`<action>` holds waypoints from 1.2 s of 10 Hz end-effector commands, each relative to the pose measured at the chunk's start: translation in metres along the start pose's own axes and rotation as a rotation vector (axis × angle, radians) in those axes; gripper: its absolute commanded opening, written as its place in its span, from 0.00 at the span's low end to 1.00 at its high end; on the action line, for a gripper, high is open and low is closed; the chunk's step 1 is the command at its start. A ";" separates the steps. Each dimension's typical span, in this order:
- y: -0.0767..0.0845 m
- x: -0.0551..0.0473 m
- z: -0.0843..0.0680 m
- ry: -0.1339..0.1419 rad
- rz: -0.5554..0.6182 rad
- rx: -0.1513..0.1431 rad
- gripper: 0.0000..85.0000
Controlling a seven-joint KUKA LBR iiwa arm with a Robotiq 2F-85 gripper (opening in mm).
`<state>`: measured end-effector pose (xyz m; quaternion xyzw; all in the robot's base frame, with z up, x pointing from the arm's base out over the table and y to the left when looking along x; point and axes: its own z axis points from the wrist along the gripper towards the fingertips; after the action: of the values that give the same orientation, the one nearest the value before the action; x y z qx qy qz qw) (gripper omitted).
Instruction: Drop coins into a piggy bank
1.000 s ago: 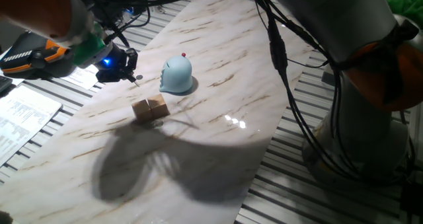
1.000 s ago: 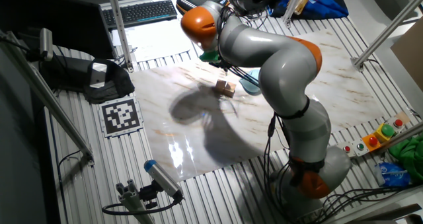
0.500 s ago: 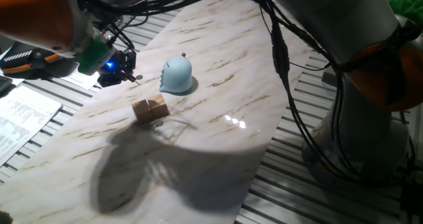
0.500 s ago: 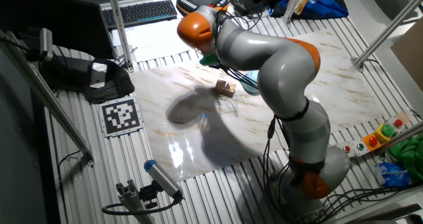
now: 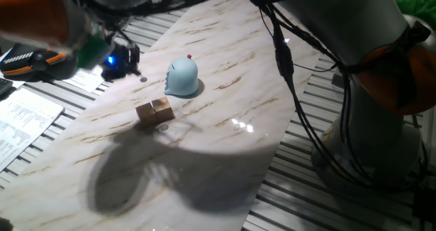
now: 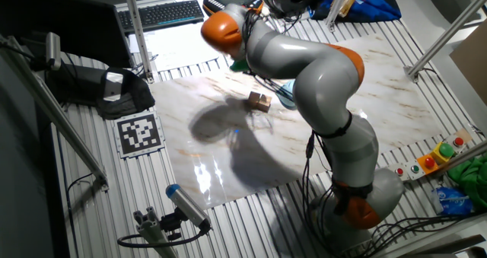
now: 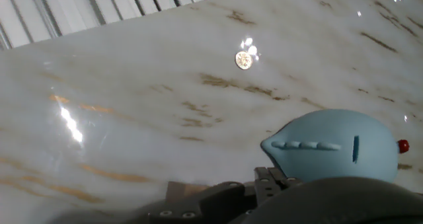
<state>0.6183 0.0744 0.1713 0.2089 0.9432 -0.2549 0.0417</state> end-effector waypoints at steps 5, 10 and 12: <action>-0.051 -0.021 0.036 0.013 0.044 -0.006 0.00; -0.076 -0.023 0.049 0.013 0.126 0.010 0.00; -0.075 -0.022 0.052 0.008 0.137 0.014 0.00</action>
<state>0.6054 -0.0180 0.1649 0.2742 0.9250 -0.2574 0.0538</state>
